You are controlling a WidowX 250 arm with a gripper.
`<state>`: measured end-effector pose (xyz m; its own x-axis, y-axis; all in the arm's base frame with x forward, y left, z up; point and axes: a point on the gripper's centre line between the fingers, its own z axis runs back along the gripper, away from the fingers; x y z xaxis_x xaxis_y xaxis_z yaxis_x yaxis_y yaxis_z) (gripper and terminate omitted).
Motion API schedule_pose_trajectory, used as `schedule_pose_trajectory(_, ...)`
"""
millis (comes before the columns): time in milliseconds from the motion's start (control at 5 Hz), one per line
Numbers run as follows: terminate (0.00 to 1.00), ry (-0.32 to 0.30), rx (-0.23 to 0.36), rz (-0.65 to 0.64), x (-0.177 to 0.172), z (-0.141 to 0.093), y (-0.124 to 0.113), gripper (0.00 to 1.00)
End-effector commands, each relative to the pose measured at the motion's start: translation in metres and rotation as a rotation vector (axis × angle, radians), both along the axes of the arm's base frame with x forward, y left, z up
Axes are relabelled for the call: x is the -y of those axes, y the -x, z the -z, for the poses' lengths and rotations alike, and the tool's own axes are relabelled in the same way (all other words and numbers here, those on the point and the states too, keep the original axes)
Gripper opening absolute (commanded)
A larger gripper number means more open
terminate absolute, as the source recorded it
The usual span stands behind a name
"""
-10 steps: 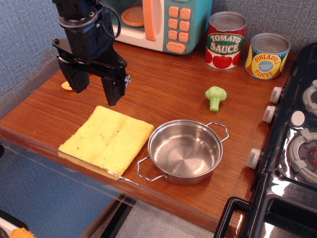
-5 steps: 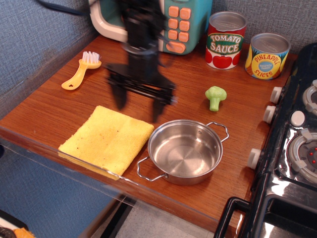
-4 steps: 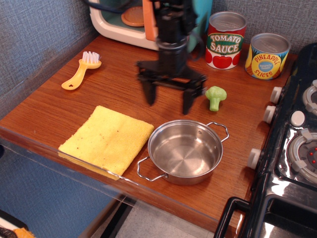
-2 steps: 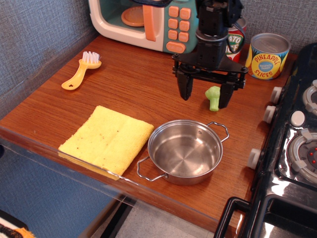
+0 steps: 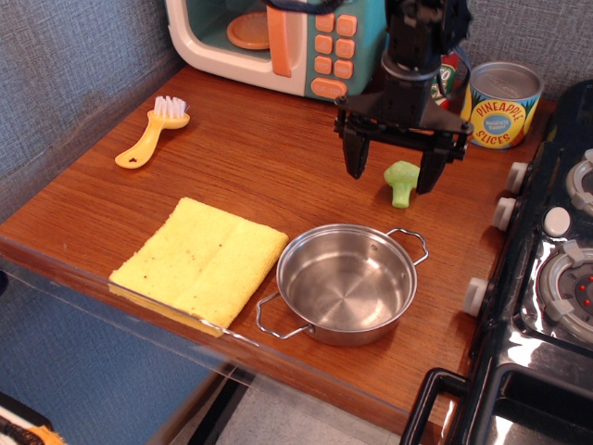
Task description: Put the green utensil on top of the yellow cloth
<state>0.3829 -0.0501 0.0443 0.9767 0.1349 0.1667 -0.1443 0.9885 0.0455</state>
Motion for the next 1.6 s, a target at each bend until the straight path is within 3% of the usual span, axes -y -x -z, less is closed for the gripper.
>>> schedule_pose_trajectory(0,0.00,-0.002,0.143,-0.092,0.002,-0.003,-0.020,1.00)
schedule_pose_trajectory(200,0.00,0.037,0.201,-0.114,0.004,0.004,-0.022,1.00)
schedule_pose_trajectory(400,0.00,0.071,0.207,-0.076,0.004,0.010,-0.023,1.00)
schedule_pose_trajectory(600,0.00,0.061,0.198,-0.064,0.002,0.008,-0.023,0.00)
schedule_pose_trajectory(800,0.00,0.064,0.200,-0.068,-0.003,0.002,-0.018,0.00)
schedule_pose_trajectory(1000,0.00,0.065,0.237,-0.050,-0.006,-0.021,-0.009,0.00)
schedule_pose_trajectory(1200,0.00,0.029,0.265,-0.051,-0.012,-0.063,0.018,0.00)
schedule_pose_trajectory(1400,0.00,0.043,0.185,-0.068,-0.037,-0.069,0.057,0.00)
